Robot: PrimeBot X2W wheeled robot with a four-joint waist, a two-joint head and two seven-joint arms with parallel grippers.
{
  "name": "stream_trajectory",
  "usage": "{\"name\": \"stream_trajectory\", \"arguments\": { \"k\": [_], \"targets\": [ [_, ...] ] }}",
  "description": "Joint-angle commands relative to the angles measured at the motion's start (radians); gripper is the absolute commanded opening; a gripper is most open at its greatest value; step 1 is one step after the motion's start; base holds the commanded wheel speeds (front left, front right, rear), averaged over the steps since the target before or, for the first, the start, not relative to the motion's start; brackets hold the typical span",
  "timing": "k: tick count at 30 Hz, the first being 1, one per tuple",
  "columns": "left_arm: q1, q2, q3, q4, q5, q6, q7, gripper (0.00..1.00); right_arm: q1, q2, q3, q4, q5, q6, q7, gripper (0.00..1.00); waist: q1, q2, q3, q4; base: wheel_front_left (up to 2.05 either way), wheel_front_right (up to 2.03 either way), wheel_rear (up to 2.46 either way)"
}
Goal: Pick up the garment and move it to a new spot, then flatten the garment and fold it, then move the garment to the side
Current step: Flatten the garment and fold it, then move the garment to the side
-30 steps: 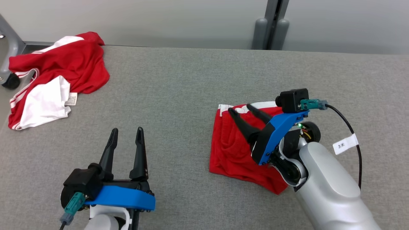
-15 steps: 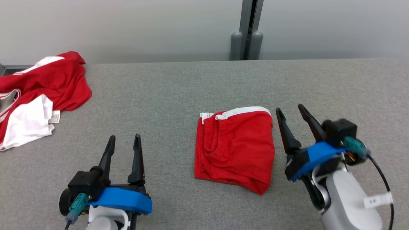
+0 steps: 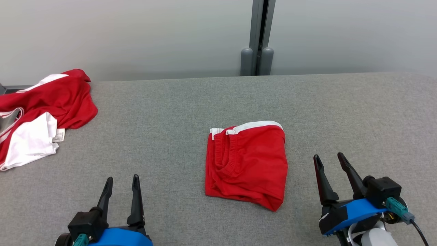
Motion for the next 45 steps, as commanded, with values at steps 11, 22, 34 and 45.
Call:
{"name": "stream_trajectory", "arguments": {
  "k": [11, 22, 34, 45],
  "targets": [
    [0.006, -0.004, 0.005, 0.016, 0.008, -0.007, -0.005, 1.00, 0.016, -0.001, -0.014, 0.003, -0.030, 0.000, -0.009, 1.00, 0.0000, 0.0000, -0.001, 0.003, 0.00, 0.00, 0.00],
    [0.011, -0.009, 0.002, 0.008, 0.009, -0.006, -0.005, 1.00, 0.021, -0.001, -0.010, 0.008, -0.030, 0.000, -0.001, 1.00, 0.0000, 0.0000, -0.003, 0.004, 0.00, 0.00, 0.00],
    [-0.012, -0.013, -0.021, 0.007, 0.018, -0.008, -0.005, 1.00, -0.101, -0.001, -0.015, 0.047, 0.009, 0.000, 0.183, 1.00, 0.0000, 0.0000, 0.009, 0.024, 0.00, 0.00, 0.00],
    [-0.033, -0.040, -0.035, 0.017, 0.025, -0.018, -0.005, 1.00, -0.285, -0.001, -0.058, 0.186, -0.014, 0.000, 0.519, 1.00, 0.0000, 0.0000, 0.054, 0.098, 0.00, 0.00, 0.00]
  ]
}}
